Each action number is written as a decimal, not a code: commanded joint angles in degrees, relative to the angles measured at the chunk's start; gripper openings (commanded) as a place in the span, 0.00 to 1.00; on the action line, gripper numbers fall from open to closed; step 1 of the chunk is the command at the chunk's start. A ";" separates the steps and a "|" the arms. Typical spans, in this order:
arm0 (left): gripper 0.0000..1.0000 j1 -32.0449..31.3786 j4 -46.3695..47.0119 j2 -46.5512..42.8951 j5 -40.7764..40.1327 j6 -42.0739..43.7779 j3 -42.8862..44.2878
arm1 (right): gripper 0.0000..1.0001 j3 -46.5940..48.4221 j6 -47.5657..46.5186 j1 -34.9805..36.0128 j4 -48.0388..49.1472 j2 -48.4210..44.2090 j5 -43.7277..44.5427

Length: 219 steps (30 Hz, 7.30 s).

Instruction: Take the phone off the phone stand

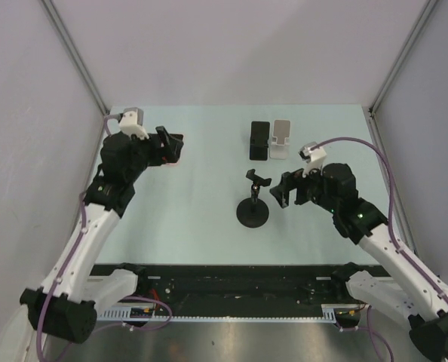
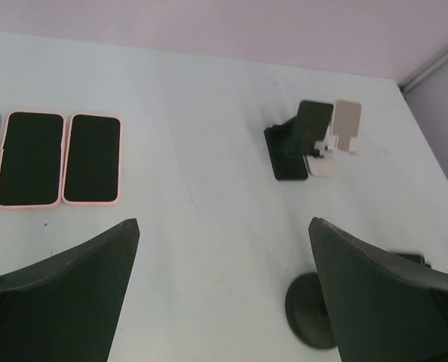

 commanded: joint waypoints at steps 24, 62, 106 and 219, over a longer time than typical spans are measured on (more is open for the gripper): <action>1.00 -8.80 2.33 -24.01 2.44 20.15 -21.01 | 0.90 24.57 -15.99 -1.15 -9.63 33.69 -23.33; 1.00 -44.14 22.62 7.27 -15.49 16.73 -15.29 | 0.82 25.10 8.63 5.97 -12.17 17.44 -0.66; 0.01 -36.84 33.27 7.10 33.55 15.32 -13.54 | 0.78 9.54 -26.00 10.09 -13.06 -3.75 -25.17; 1.00 -10.91 -1.27 -21.73 -26.65 16.64 -18.55 | 0.00 30.54 -8.34 -15.21 35.91 53.47 25.63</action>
